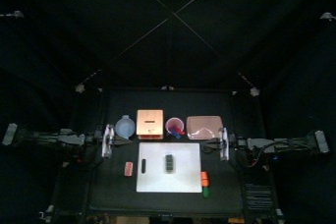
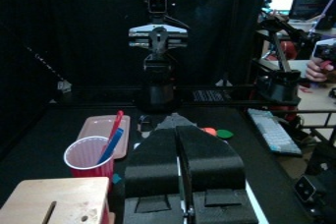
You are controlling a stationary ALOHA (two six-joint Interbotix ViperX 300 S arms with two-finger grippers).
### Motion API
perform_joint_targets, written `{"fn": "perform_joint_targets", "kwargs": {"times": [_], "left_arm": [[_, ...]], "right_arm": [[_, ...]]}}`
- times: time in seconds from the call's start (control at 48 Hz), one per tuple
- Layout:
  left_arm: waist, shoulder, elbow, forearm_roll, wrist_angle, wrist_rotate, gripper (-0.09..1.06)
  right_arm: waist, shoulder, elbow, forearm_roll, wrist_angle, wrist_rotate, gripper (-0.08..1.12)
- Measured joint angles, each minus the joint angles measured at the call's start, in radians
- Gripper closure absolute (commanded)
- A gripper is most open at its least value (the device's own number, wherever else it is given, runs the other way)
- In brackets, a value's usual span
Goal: Cut the sushi into 4 pieces with the knife
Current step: Pick up the knife at its handle with right hand
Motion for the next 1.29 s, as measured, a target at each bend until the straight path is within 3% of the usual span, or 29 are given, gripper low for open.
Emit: {"fn": "perform_joint_targets", "kwargs": {"times": [0.208,0.375,0.625,0.729,1.292], "left_arm": [[0.0,0.1,0.011,-0.002,-0.037,0.0,0.97],[0.0,0.164,0.0,-0.002,-0.052,-0.003,0.94],[0.0,0.19,-0.005,-0.003,-0.054,-0.002,0.9],[-0.002,0.19,-0.005,-0.009,-0.054,0.002,0.9],[0.0,0.19,0.012,-0.009,-0.052,0.0,0.9]], "right_arm": [[-0.038,0.086,-0.063,0.014,0.034,0.008,0.93],[-0.12,0.239,-0.219,0.066,0.193,0.015,0.79],[-0.209,0.497,-0.495,0.077,0.535,0.009,0.2],[-0.209,0.589,-0.578,0.054,0.667,0.002,0.03],[-0.163,0.933,-0.922,-0.114,1.266,-0.043,0.03]]}}
